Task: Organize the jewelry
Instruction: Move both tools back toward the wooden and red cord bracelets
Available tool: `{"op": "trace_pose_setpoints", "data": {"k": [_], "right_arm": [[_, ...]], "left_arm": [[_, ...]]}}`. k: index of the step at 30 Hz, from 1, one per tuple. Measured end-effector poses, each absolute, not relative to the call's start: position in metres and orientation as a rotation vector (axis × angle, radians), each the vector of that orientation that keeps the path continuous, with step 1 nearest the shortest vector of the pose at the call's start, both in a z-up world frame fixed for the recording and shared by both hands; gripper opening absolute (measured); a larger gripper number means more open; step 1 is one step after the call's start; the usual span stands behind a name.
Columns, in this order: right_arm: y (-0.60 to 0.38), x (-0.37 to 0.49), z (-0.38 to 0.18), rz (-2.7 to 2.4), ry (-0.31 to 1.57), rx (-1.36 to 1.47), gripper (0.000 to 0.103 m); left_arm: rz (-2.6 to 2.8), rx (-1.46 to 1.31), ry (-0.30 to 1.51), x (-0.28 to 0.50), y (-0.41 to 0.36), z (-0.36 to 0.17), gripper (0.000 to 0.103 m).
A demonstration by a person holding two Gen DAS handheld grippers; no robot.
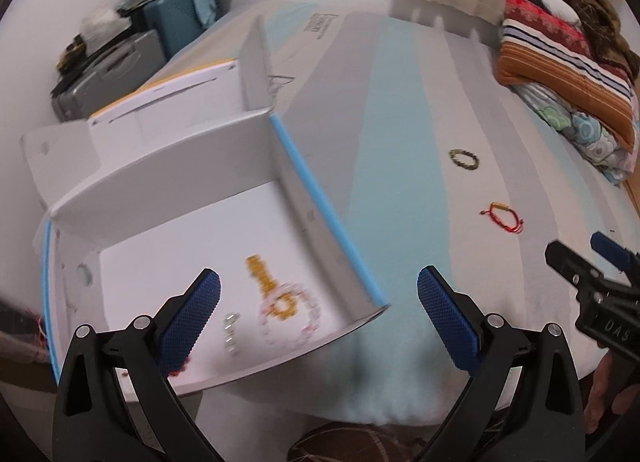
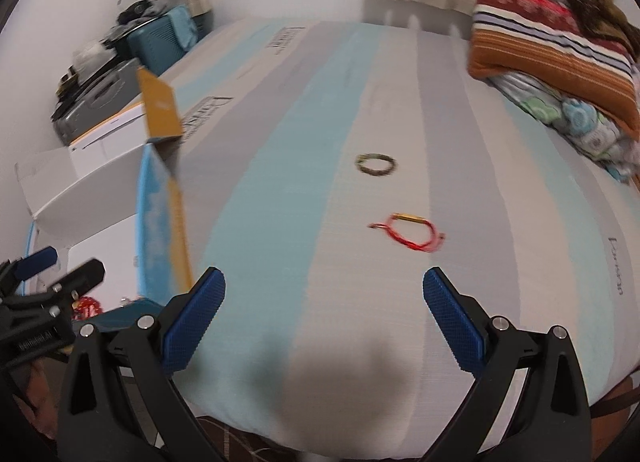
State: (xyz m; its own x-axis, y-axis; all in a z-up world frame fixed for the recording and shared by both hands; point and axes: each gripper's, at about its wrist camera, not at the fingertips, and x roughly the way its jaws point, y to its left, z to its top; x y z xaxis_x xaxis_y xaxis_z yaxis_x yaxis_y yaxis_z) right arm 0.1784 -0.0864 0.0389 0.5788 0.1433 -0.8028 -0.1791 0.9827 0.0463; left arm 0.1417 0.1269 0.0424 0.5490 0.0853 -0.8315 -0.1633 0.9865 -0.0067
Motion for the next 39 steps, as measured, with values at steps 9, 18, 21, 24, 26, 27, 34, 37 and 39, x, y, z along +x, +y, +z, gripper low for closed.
{"op": "trace_pose_setpoints", "data": {"k": [9, 18, 21, 24, 26, 27, 34, 37, 39], "right_arm": [[-0.146, 0.205, 0.013, 0.128, 0.963, -0.02, 0.095], [-0.181, 0.25, -0.034, 0.123, 1.016, -0.005, 0.095], [-0.185, 0.264, -0.05, 0.125, 1.03, -0.01, 0.095], [-0.189, 0.278, -0.064, 0.13, 1.029, -0.018, 0.095], [-0.191, 0.286, -0.071, 0.133, 1.029, -0.028, 0.095], [-0.192, 0.289, -0.074, 0.137, 1.03, -0.031, 0.095], [-0.202, 0.314, -0.097, 0.156, 1.042, -0.028, 0.095], [-0.205, 0.32, -0.105, 0.165, 1.043, -0.009, 0.095], [-0.205, 0.322, -0.109, 0.178, 1.044, -0.005, 0.095]], "left_arm": [[0.065, -0.028, 0.998, 0.207, 0.067, 0.03, 0.097], [0.004, 0.011, 1.022, 0.284, 0.016, 0.002, 0.097], [-0.014, 0.023, 1.034, 0.309, 0.001, -0.011, 0.097], [-0.025, 0.026, 1.047, 0.335, -0.012, -0.026, 0.097], [-0.029, 0.028, 1.051, 0.351, -0.018, -0.035, 0.097], [-0.036, 0.028, 1.054, 0.358, -0.022, -0.04, 0.097], [-0.059, 0.044, 1.071, 0.4, -0.043, -0.067, 0.097], [-0.055, 0.051, 1.079, 0.418, -0.049, -0.078, 0.097], [-0.053, 0.052, 1.083, 0.427, -0.052, -0.085, 0.097]]}}
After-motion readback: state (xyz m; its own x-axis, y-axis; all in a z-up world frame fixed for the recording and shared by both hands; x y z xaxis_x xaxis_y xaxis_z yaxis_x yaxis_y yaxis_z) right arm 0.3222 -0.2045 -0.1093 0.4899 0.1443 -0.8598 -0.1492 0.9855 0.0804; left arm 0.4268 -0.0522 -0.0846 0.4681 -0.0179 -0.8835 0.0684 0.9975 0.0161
